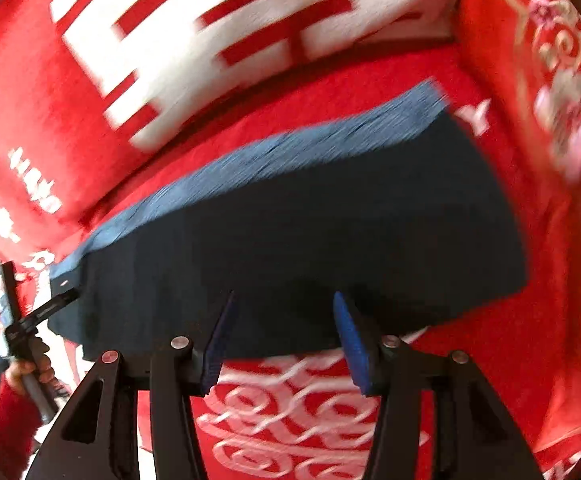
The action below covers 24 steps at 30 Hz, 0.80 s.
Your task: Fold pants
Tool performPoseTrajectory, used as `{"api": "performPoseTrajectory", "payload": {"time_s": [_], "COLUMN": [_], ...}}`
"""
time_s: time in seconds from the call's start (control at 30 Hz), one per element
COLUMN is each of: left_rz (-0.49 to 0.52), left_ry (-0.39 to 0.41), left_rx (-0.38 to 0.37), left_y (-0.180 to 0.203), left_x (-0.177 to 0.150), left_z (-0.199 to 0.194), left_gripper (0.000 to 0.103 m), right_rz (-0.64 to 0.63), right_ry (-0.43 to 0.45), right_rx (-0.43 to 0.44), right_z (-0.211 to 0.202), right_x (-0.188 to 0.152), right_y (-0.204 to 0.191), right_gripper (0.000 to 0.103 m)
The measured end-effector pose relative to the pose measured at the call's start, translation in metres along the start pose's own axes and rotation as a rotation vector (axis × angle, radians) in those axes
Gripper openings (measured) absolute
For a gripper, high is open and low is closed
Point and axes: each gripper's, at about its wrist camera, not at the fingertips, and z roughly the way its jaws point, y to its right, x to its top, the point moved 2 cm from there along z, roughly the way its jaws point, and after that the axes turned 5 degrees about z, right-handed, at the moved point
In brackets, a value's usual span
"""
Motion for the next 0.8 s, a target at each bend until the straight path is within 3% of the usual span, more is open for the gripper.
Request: {"api": "performPoseTrajectory", "payload": {"time_s": [0.2,0.3,0.47,0.53,0.6,0.63,0.8], "left_rz": [0.022,0.053,0.127,0.148,0.161,0.152,0.172], "left_ry": [0.016,0.031,0.074,0.055,0.022,0.040,0.079], "left_rx": [-0.029,-0.028,0.005,0.017,-0.005,-0.042,-0.061], "left_y": [-0.037,-0.058,-0.099,-0.113,-0.123,-0.128,-0.134], "left_x": [-0.010,0.018,0.036,0.034,0.029,0.028,0.029], "left_z": [0.009,0.027,0.047,0.063,0.078,0.079,0.083], "left_gripper": [0.095,0.095,0.095,0.095,0.095,0.099,0.102], "right_rz": [-0.008,0.005,0.055,0.089,0.109,0.117,0.156], "right_ry": [-0.078,-0.107,-0.179,-0.218,-0.239,-0.245,-0.225], "right_rx": [0.170,0.248,0.373,0.415,0.419,0.413,0.416], "right_z": [0.028,0.057,0.101,0.122,0.143,0.150,0.171], "right_x": [-0.044,-0.078,-0.127,-0.145,-0.155,-0.161,-0.168], "right_y": [-0.077,-0.119,-0.187,-0.207,-0.226,-0.231,-0.247], "right_gripper": [0.058,0.058,0.058,0.058,0.058,0.058,0.058]}}
